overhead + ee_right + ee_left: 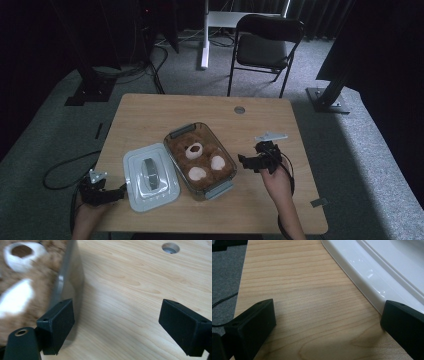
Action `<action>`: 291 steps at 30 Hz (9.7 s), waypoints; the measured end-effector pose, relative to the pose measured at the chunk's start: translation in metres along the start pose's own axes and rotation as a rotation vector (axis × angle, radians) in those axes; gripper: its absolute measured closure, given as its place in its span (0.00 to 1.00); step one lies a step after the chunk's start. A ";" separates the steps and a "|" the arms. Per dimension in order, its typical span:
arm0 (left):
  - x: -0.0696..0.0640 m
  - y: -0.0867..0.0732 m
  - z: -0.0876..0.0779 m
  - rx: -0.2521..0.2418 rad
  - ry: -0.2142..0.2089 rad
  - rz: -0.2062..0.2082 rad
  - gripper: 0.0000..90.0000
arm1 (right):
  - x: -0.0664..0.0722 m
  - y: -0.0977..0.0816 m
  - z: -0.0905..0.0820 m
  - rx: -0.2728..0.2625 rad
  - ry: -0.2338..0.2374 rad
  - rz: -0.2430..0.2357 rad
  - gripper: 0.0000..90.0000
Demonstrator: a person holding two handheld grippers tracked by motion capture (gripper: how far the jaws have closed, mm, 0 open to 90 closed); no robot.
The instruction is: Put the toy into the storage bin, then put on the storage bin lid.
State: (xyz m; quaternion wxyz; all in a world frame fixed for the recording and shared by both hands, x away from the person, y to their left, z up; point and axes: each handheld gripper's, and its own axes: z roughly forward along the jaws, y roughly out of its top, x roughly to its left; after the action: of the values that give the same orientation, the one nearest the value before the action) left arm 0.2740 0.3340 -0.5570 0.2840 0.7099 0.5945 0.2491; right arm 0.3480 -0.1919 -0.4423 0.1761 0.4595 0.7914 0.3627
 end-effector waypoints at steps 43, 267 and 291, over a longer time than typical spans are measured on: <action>-0.077 0.046 -0.023 -0.009 -0.198 0.037 0.05 | -0.012 -0.047 0.055 0.065 -0.090 0.021 0.13; -0.027 0.094 -0.032 -0.253 -0.096 -0.081 0.01 | 0.053 -0.056 0.063 -0.054 0.098 -0.016 0.14; -0.053 0.051 0.023 -0.116 -0.142 -0.010 0.01 | 0.031 -0.064 0.049 -0.085 0.061 0.023 0.14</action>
State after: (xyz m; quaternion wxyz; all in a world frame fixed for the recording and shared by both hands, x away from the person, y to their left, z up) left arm 0.3169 0.2727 -0.5383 0.3672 0.7051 0.5611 0.2306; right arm 0.3237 -0.1658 -0.5207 0.1673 0.4494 0.7749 0.4119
